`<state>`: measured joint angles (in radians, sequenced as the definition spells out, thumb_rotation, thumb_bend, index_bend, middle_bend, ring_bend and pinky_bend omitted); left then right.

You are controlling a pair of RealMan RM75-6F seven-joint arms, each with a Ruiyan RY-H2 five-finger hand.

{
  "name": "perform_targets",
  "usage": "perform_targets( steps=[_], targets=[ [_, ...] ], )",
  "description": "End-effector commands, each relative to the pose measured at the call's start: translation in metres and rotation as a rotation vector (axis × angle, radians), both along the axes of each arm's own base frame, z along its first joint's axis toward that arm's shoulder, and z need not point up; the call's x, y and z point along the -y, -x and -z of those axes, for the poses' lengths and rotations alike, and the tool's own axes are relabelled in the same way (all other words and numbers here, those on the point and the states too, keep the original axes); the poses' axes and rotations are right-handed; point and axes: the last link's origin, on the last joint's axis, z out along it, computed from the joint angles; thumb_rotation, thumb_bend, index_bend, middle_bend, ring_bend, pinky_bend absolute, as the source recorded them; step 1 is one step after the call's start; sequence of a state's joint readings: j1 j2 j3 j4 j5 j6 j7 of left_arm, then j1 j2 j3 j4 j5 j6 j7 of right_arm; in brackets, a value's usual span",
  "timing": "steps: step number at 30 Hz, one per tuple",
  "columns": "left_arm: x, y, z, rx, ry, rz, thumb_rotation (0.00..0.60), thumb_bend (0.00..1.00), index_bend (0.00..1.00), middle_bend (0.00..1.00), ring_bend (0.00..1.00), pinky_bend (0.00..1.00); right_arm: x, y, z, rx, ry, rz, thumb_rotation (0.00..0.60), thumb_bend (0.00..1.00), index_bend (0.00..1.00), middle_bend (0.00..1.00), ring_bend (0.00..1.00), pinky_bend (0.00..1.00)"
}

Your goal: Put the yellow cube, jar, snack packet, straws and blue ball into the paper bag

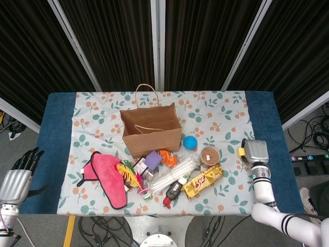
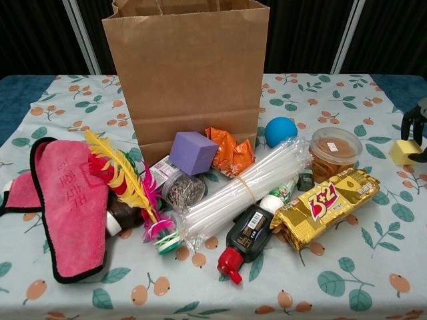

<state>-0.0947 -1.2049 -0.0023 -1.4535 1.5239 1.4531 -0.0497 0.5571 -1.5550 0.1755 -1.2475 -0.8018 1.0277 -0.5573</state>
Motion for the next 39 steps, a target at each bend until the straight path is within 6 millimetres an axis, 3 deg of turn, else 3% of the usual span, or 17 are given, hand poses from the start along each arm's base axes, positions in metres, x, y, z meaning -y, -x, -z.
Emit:
perform_targets(
  steps=[1,6,10,13,17,22,26,32,39],
  targets=[
    [0.0,0.0,0.0,0.001,0.0,0.002,0.6,0.09,0.08,0.14,0.06,0.19,-0.001,-0.003,-0.005,0.01,0.015,-0.014,0.6,0.18,0.58,0.52,0.61,0.65],
    [-0.001,-0.001,0.0,0.003,-0.001,0.006,0.6,0.09,0.08,0.14,0.06,0.19,-0.001,-0.015,-0.016,0.032,0.048,-0.058,0.6,0.19,0.59,0.52,0.61,0.65],
    [-0.002,-0.002,-0.001,0.002,-0.006,0.009,0.6,0.09,0.08,0.14,0.06,0.19,-0.001,-0.038,-0.034,0.058,0.095,-0.128,0.6,0.19,0.59,0.52,0.61,0.65],
    [-0.003,-0.003,-0.002,0.002,-0.009,0.01,0.6,0.09,0.08,0.14,0.06,0.19,0.002,-0.069,-0.054,0.066,0.144,-0.212,0.6,0.19,0.59,0.52,0.61,0.65],
    [-0.002,-0.003,-0.002,0.001,-0.005,0.01,0.6,0.09,0.08,0.14,0.06,0.19,0.006,-0.127,-0.088,0.087,0.227,-0.362,0.6,0.19,0.59,0.52,0.61,0.65],
    [-0.002,-0.002,-0.001,0.005,-0.004,0.006,0.6,0.09,0.08,0.14,0.06,0.19,0.011,-0.192,-0.109,0.107,0.27,-0.509,0.6,0.19,0.59,0.52,0.61,0.65],
    [-0.004,-0.003,-0.001,0.005,-0.008,0.01,0.6,0.09,0.08,0.14,0.06,0.19,0.019,-0.239,-0.104,0.089,0.277,-0.617,0.6,0.18,0.59,0.52,0.62,0.65],
    [-0.004,-0.002,-0.005,-0.008,-0.008,0.005,0.6,0.09,0.08,0.14,0.06,0.19,0.021,-0.284,-0.069,0.088,0.22,-0.703,0.6,0.18,0.59,0.52,0.64,0.65],
    [-0.004,0.001,-0.008,-0.006,-0.019,-0.008,0.6,0.09,0.08,0.14,0.06,0.19,0.016,-0.306,-0.044,0.104,0.193,-0.744,0.6,0.17,0.59,0.52,0.64,0.65]
  ],
)
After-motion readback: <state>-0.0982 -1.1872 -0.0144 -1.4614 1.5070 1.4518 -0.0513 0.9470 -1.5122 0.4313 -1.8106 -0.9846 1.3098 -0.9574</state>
